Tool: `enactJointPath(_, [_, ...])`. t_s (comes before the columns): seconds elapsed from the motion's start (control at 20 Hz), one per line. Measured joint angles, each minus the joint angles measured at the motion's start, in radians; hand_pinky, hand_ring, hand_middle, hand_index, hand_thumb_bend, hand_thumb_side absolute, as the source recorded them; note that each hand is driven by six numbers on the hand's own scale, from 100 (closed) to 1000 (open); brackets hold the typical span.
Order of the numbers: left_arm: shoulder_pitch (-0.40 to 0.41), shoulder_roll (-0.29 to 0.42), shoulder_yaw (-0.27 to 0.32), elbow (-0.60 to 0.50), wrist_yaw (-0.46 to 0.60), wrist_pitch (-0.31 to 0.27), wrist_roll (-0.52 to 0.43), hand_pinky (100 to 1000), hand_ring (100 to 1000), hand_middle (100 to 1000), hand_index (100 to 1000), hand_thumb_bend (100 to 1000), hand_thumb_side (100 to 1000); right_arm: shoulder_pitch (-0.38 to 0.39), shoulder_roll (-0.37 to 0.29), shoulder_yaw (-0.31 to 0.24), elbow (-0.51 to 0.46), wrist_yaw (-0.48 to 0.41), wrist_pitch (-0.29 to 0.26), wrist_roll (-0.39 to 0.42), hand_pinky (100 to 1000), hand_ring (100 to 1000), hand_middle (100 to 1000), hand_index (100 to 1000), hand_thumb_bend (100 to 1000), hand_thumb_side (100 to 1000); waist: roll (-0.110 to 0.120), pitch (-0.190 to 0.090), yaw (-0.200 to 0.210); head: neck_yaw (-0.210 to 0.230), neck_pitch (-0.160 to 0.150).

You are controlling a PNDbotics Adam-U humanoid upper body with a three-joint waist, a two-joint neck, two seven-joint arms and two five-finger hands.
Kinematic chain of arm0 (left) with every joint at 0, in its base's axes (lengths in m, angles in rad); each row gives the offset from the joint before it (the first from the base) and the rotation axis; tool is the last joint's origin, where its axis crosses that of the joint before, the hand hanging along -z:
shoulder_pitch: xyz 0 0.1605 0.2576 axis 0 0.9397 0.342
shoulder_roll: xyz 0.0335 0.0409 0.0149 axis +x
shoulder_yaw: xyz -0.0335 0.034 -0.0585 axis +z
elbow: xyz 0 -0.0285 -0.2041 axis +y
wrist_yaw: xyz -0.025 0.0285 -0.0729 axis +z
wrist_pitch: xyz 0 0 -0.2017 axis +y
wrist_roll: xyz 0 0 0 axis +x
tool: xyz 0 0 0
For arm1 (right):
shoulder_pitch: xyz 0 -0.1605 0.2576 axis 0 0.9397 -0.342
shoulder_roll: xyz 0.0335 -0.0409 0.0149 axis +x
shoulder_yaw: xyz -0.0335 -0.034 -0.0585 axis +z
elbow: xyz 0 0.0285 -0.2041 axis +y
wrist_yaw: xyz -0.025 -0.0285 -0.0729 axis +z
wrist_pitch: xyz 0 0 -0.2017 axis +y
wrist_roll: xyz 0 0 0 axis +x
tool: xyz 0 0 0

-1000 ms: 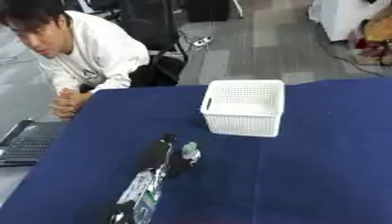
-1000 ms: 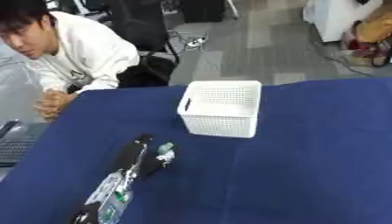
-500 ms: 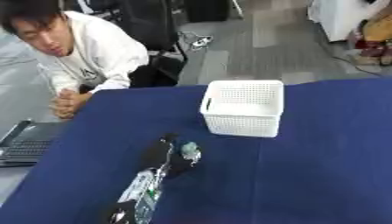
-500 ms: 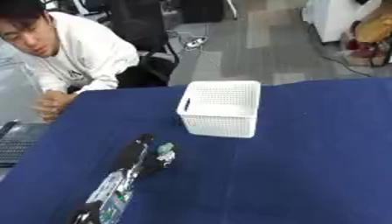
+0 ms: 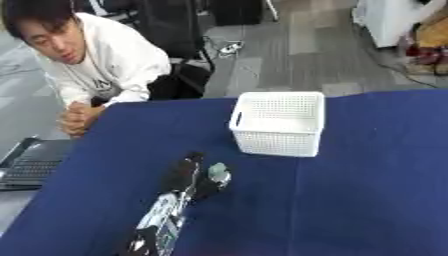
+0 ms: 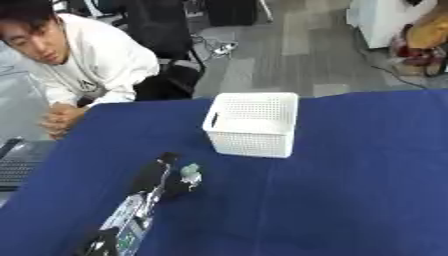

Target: Pick up objects on the table and place them in the box.

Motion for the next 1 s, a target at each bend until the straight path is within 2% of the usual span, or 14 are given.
enactJointPath(0.4, [-0.001,0.0,0.0,0.003,-0.007,0.0,-0.003,483,674,917,950,488,1000,0.0,0.0,0.0,0.0,0.0,0.0,0.0,100,268,313,576,100,1000,0.0,0.0,0.0,0.0,0.0])
enactJointPath(0.6, [-0.007,0.0,0.0,0.008,-0.013,0.001,-0.012,489,672,912,945,524,1000,-0.001,0.0,0.0,0.0,0.0,0.0,0.0,100,268,313,576,100,1000,0.0,0.0,0.0,0.001,0.0])
enactJointPath(1.0, [-0.018,0.001,0.003,0.009,-0.024,-0.007,-0.061,486,659,896,939,521,1000,-0.003,0.001,0.0,0.0,0.0,0.0,0.0,100,268,314,576,100,1000,0.0,-0.001,0.0,0.001,0.0])
